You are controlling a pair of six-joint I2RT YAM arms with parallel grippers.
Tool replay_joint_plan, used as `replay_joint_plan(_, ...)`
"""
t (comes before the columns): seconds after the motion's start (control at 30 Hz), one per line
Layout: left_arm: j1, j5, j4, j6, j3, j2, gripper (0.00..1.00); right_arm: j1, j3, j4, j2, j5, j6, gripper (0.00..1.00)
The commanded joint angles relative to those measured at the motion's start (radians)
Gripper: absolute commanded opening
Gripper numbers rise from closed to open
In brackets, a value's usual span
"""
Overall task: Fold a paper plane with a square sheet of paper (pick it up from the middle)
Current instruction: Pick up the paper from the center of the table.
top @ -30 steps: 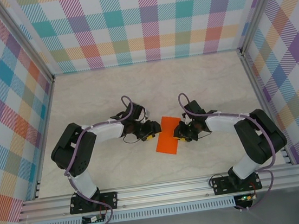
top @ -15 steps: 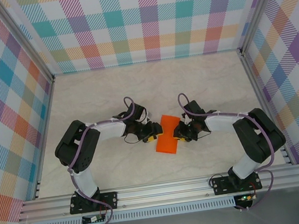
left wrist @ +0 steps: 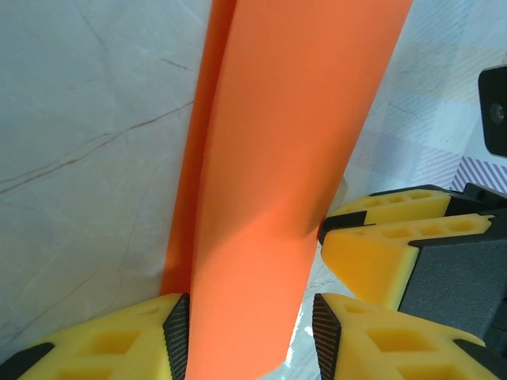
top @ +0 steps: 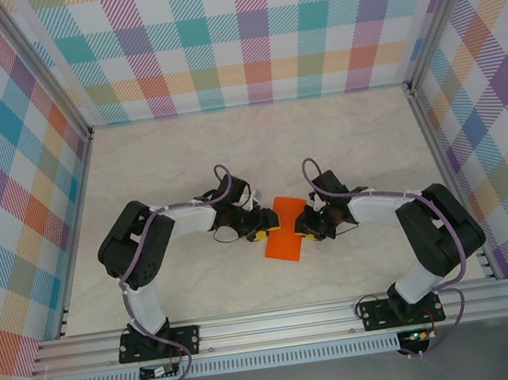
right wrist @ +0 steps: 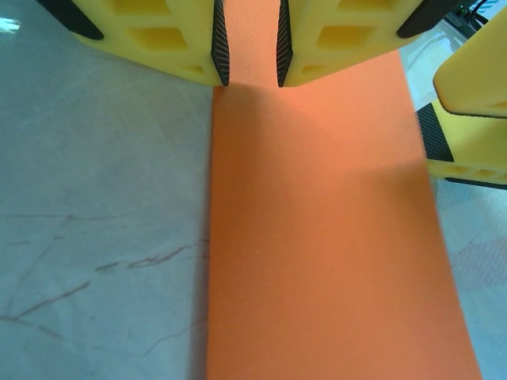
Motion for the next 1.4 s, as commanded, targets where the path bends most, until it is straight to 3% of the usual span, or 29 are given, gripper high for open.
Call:
replay_joint_plan(0.0, 0.004, 0.04, 0.029, -0.008, 0.021, 0.016, 0.45, 0.005, -0.002, 0.004, 0.017, 0.032, 0.001, 0.26)
replay_joint_plan(0.4, 0.004, 0.051, 0.011, 0.012, 0.084, 0.067, 0.35, 0.004, 0.018, 0.004, 0.015, 0.022, -0.009, 0.26)
replay_joint_plan(0.73, 0.015, 0.064, 0.041, 0.022, 0.111, 0.09, 0.11, 0.004, 0.039, -0.035, -0.083, 0.041, -0.042, 0.31)
replay_joint_plan(0.83, 0.021, 0.06, 0.043, 0.022, 0.107, 0.069, 0.02, 0.004, 0.026, -0.043, -0.143, 0.056, -0.052, 0.37)
replay_joint_plan(1.1, 0.059, -0.022, -0.068, 0.067, 0.077, -0.059, 0.0, 0.005, -0.003, -0.109, -0.346, 0.176, -0.101, 0.61)
replay_joint_plan(1.37, 0.083, -0.084, -0.14, 0.068, 0.075, -0.121, 0.0, 0.005, -0.002, -0.13, -0.4, 0.241, -0.098, 0.63)
